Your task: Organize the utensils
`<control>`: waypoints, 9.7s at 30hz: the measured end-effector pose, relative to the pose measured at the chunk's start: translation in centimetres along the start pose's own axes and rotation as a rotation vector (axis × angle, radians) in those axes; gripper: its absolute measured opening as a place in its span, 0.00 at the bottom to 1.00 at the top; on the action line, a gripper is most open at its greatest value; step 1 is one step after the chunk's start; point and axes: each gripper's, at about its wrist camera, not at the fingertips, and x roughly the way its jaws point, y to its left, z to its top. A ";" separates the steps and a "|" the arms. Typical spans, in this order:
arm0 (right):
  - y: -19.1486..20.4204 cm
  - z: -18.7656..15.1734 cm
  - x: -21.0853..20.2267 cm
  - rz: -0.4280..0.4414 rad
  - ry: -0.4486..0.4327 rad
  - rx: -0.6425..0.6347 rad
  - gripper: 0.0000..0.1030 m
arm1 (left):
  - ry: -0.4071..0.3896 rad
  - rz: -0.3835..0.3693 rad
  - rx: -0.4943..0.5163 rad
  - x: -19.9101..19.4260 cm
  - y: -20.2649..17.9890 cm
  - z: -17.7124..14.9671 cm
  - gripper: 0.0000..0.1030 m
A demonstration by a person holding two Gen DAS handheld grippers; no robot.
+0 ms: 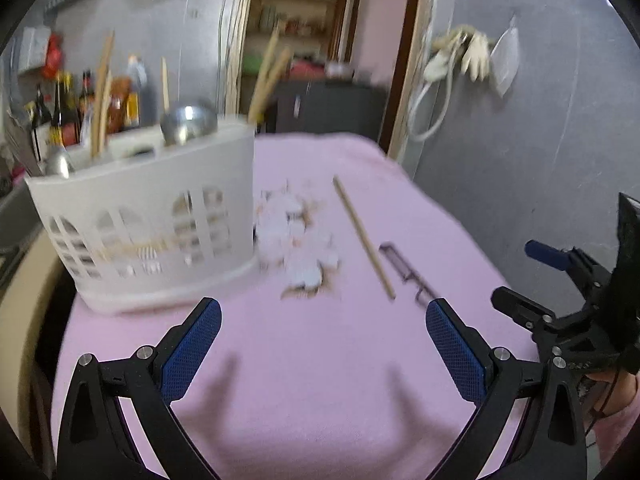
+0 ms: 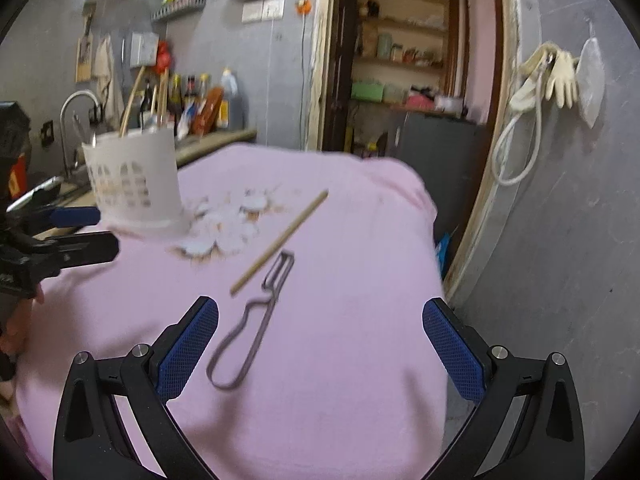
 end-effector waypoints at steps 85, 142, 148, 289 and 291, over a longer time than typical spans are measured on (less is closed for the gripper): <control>-3.3 7.4 16.1 0.192 0.403 -0.090 0.19 | 0.330 0.032 -0.061 14.0 -0.7 6.3 0.05; 8.7 18.0 0.1 0.428 -0.811 0.216 0.10 | -0.896 0.004 -0.364 -12.7 15.4 8.2 0.04; 11.2 17.8 2.3 0.415 -0.831 0.173 0.10 | -0.903 0.092 -0.475 -11.8 20.2 7.5 0.04; 7.3 7.0 -3.5 0.132 -0.632 0.154 1.00 | -0.511 0.232 -0.185 -9.9 8.6 0.9 0.91; 7.3 6.6 -3.7 0.124 -0.615 0.146 1.00 | -0.499 0.235 -0.178 -9.8 8.3 0.5 0.91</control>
